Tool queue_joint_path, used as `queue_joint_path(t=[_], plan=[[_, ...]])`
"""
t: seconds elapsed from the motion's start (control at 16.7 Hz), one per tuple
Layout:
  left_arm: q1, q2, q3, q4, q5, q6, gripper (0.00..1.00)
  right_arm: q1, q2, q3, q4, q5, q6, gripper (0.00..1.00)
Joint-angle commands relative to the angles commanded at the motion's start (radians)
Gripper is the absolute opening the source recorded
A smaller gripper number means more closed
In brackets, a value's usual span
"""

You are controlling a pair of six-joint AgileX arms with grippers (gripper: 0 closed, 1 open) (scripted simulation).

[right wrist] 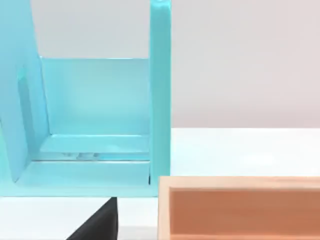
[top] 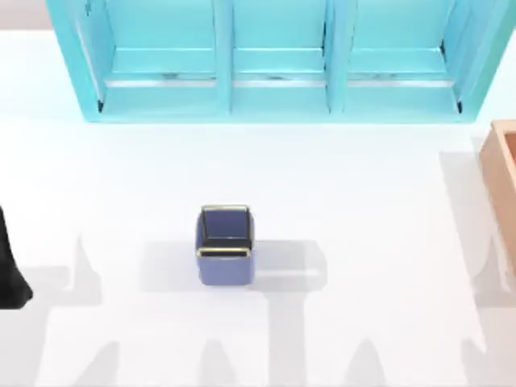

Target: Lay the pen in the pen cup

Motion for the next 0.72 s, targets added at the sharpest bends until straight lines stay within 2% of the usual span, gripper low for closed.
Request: queue_joint_path(t=[0.18,0.36,0.72], plan=[[0.006,0.011,0.004,0.000,0.005,-0.006,1.00,0.000,0.000,0.000,0.000,0.000,0.000,1.00],[0.056,0.107,0.040,0.003,0.053,-0.054,1.00,0.000,0.000,0.000,0.000,0.000,0.000,1.00],[0.245,0.549,0.185,0.010,0.265,-0.247,1.00,0.000,0.000,0.000,0.000,0.000,0.000,1.00]])
